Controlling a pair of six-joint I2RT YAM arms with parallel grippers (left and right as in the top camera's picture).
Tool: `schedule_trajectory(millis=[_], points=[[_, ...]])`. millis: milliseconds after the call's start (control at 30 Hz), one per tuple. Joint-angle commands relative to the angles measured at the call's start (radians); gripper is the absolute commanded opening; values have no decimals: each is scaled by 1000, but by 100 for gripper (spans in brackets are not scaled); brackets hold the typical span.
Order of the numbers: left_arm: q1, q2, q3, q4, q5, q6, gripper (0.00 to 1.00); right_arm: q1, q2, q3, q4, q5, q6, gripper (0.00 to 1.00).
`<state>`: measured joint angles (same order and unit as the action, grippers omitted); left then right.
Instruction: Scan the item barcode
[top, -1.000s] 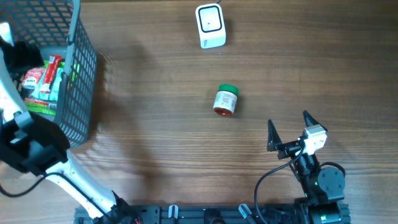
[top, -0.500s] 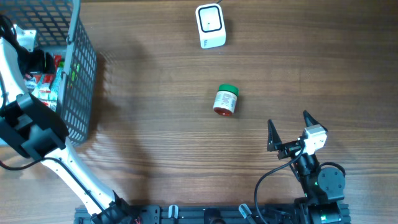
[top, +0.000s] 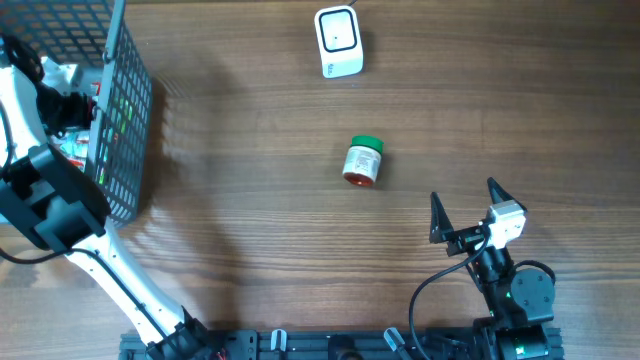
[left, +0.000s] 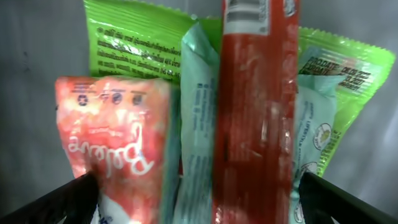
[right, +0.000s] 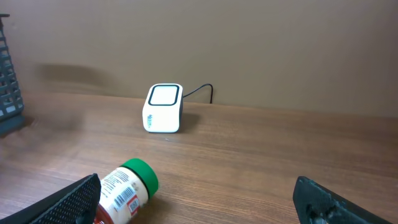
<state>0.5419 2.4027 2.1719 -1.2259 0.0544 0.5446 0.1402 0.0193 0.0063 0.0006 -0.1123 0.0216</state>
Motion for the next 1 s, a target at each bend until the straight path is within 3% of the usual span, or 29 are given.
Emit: schedule_trajectory(millis=[0,100,133,167,267,300,400,500,567,767,833,967], points=[[2,40,-142,22,11,-14,100,-4,-5,-1,6,-13,5,100],[2,40,-262,84,11,-14,100,-4,-5,-1,6,-13,5,100],[2,40,-302,102,12,-13,91,-4,-5,-1,6,-13,5,100],[2,40,-320,109,13,-14,66,-4,-5,-1,6,-13,5,100],[2,40,-336,112,34,-14,12,-4,-5,-1,6,-13,5,100],[2,36,-335,113,40,-34,4,-4,-5,-1,6,-13,5,100],[2,5,-297,108,38,-93,4,-4,-5,-1,6,-13,5,100],[1,-132,-184,73,38,-278,4,-4,-5,-1,6,-13,5,100],[-5,-275,-114,47,39,-388,4,-4,-5,-1,6,-13,5,100],[-83,-729,-105,105,40,-486,4,-4,-5,-1,6,-13,5,100],[-217,-927,-105,98,119,-538,4,-4,-5,-1,6,-13,5,100],[-568,-983,-115,-79,109,-618,4,-4,-5,-1,6,-13,5,100]])
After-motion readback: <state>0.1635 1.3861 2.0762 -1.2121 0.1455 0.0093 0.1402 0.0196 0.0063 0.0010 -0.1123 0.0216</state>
